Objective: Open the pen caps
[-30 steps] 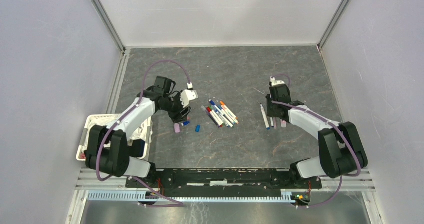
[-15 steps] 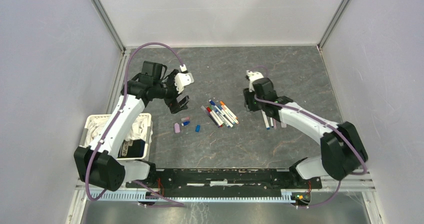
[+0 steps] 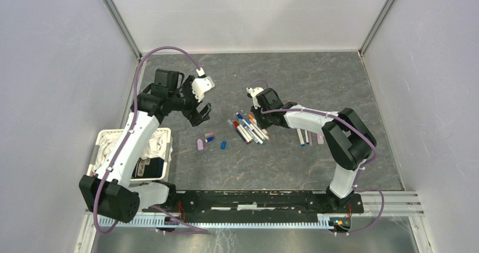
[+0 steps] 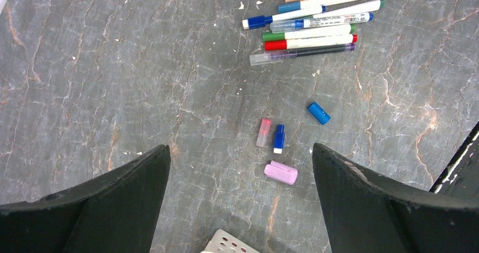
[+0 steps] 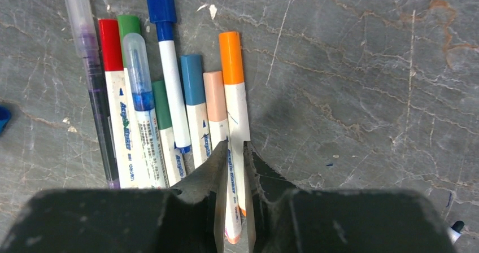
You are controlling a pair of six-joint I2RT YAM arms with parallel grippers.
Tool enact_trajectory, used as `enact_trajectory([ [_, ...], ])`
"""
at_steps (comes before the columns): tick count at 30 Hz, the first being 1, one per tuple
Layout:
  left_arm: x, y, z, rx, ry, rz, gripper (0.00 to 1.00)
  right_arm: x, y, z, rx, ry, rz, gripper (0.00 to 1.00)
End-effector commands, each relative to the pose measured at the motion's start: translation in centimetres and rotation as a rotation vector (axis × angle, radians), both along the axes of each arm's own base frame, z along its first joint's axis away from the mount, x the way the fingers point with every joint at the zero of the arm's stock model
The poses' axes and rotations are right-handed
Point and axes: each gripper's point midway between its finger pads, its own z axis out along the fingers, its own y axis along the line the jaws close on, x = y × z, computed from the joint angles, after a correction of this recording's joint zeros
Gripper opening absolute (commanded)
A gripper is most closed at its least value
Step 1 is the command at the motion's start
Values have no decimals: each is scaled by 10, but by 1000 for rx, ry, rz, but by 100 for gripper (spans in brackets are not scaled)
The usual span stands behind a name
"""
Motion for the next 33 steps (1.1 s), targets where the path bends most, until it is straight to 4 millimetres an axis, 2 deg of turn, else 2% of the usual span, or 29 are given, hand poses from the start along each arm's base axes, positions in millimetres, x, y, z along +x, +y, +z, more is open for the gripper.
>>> enact_trajectory([
  [1, -3, -2, 0, -19, 35, 5, 100, 16, 5, 6, -15, -52, -7, 18],
  [7, -6, -6, -2, -37, 73, -8, 100, 19, 0, -3, -58, -49, -7, 18],
  [11, -5, -6, -1, -38, 69, -2, 100, 18, -4, -11, -81, -42, -8, 24],
  [18, -7, -7, 0, -47, 72, -4, 100, 13, -15, -26, -119, -27, -22, 27],
  [21, -9, -10, -2, -58, 86, -14, 100, 11, -18, -30, -123, -21, -27, 27],
  [23, -10, -13, -4, -68, 97, -28, 100, 12, -17, -28, -117, -25, -28, 22],
  [26, -16, -17, -9, -75, 109, -78, 100, 16, -14, -11, -78, -46, -27, 9],
  [28, -21, -19, -15, -77, 112, -120, 100, 19, -8, 10, -22, -70, -20, 2],
  [30, -26, -22, -20, -77, 107, -168, 100, 19, 1, 37, 43, -101, 5, 0],
  [33, -35, -25, -31, -76, 119, -229, 100, 7, 21, 68, 150, -87, 94, 0],
])
